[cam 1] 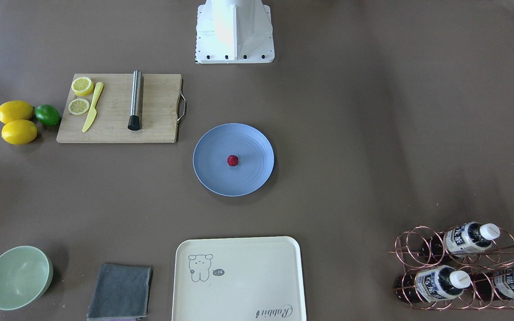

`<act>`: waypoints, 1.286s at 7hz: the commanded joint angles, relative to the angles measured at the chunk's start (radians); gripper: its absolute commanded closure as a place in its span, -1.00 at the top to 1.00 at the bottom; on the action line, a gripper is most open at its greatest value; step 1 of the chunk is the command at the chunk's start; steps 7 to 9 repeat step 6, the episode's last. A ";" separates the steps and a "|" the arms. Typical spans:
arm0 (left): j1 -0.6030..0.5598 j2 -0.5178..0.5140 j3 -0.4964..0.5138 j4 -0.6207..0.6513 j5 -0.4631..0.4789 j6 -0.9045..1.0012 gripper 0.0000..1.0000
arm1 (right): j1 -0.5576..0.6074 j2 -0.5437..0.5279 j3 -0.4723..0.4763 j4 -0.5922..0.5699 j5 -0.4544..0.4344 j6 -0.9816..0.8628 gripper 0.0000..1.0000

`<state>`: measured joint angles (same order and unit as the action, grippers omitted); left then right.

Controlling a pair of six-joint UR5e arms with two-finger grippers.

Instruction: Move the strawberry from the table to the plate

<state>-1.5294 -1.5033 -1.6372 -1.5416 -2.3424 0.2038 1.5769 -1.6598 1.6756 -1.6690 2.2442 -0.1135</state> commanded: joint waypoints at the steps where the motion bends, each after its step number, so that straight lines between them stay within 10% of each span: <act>1: 0.000 0.000 -0.003 0.000 -0.001 0.000 0.95 | 0.000 0.000 0.003 0.000 0.000 0.000 1.00; 9: 0.000 0.002 -0.003 0.000 0.002 0.002 0.95 | -0.002 0.002 0.003 0.000 0.015 -0.002 1.00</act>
